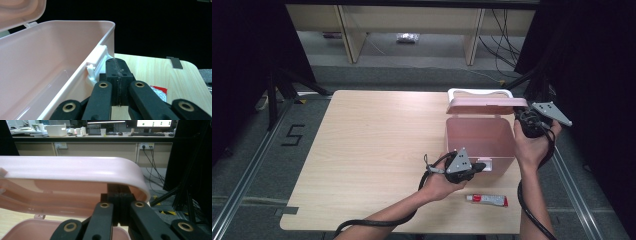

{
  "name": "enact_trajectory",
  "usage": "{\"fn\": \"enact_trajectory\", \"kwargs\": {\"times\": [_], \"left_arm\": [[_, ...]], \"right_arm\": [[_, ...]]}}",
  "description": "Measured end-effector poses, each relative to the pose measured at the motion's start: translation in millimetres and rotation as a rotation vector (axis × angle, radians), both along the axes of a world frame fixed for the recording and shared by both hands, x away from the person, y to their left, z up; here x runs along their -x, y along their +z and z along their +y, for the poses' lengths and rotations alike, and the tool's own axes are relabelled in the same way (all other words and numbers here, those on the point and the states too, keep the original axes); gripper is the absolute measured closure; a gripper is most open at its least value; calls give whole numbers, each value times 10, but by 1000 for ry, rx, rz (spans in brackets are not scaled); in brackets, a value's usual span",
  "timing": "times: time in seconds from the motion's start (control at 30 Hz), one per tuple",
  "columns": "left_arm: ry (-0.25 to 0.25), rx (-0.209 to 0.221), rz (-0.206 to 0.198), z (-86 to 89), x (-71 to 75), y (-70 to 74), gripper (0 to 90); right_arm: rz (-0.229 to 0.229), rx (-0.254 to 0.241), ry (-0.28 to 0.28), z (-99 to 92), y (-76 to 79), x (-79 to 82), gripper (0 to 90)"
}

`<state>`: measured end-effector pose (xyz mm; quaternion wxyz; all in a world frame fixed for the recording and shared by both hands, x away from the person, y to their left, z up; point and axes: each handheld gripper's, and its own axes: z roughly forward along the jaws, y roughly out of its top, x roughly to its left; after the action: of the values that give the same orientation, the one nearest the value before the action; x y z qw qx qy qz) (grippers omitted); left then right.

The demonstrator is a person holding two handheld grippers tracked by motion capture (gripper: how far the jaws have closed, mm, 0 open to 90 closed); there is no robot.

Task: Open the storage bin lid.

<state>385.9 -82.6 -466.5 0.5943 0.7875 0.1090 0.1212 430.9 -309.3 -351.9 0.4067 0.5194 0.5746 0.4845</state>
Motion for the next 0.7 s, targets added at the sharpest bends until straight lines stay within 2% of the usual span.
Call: {"fn": "enact_trajectory", "kwargs": {"times": [0.1, 0.23, 0.3, 0.4, 0.43, 0.47, 0.57, 0.63, 0.7], "left_arm": [[-1, 1, 1, -1, -1, 0, 895], [0, 1, 1, -1, -1, 0, 895], [0, 1, 1, -3, -1, 0, 895], [-1, 1, -1, -8, -5, 1, 895], [-1, 1, -1, -9, -6, 1, 895], [0, 0, -1, -11, -7, 2, 895], [1, 0, 0, -13, -7, 3, 895], [1, 0, 2, -13, -7, 2, 895], [2, 4, 8, -15, -8, 3, 895]], "right_arm": [[-1, 17, -2, -18, -5, -21, 900], [11, -3, -10, -15, -15, -33, 900], [2, 16, -4, -30, -17, -54, 900], [-2, 8, -8, -27, -14, -72, 900], [10, -9, -11, -15, -8, -70, 900], [-4, 5, -8, -25, -9, -84, 900], [-1, 10, -10, -26, -2, -102, 900], [6, -13, -15, -10, -1, -110, 900], [6, 9, -12, -19, -2, -121, 900]]}}
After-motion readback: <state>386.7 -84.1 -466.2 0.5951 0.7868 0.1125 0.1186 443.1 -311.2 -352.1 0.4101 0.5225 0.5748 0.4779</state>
